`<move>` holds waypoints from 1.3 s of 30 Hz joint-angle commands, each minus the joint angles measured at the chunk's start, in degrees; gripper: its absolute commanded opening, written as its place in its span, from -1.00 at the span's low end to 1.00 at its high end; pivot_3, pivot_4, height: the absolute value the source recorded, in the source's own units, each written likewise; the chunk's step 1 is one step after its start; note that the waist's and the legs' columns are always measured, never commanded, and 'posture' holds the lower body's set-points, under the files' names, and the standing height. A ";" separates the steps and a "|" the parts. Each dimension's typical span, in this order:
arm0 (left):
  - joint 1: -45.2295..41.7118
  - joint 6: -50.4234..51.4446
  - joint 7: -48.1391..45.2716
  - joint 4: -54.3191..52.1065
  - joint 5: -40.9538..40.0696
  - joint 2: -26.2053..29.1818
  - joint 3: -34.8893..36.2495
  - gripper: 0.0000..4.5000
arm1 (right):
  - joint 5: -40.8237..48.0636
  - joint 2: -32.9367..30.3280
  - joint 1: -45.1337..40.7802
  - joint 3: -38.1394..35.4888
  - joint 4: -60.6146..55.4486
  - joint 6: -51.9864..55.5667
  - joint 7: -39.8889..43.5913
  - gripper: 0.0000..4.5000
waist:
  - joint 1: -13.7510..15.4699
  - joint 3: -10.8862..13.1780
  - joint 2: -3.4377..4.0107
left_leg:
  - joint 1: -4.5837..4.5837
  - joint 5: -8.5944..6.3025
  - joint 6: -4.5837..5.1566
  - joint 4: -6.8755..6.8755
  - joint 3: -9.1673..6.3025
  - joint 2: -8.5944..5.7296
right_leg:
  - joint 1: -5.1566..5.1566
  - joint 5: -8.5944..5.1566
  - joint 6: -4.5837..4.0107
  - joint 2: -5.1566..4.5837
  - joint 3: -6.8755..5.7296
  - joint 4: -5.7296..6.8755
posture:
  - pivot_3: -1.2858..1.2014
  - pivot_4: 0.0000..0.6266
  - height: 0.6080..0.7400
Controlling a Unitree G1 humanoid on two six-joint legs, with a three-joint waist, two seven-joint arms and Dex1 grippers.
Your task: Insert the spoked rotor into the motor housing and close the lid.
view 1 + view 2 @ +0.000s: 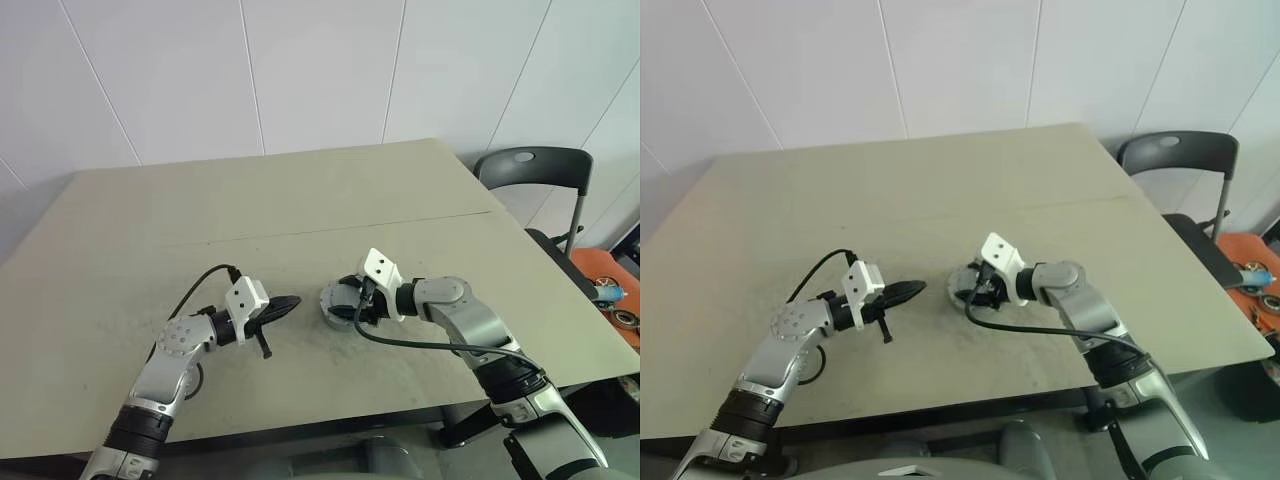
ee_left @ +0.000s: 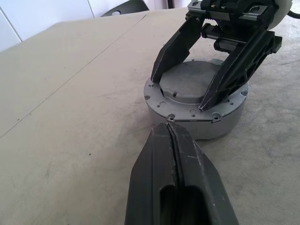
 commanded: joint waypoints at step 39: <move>-2.16 1.92 1.64 -3.33 -0.01 -1.31 -1.05 -1.00 | 1.53 2.95 3.48 -3.92 5.34 3.43 -5.34 0.36 | -0.05 -0.22 -0.07 | 1.00 -0.02 0.00 -0.07 -0.11 0.00 | 1.19 -0.19 -0.08 0.01 -0.02 -0.28 | 0.03 -1.00 1.00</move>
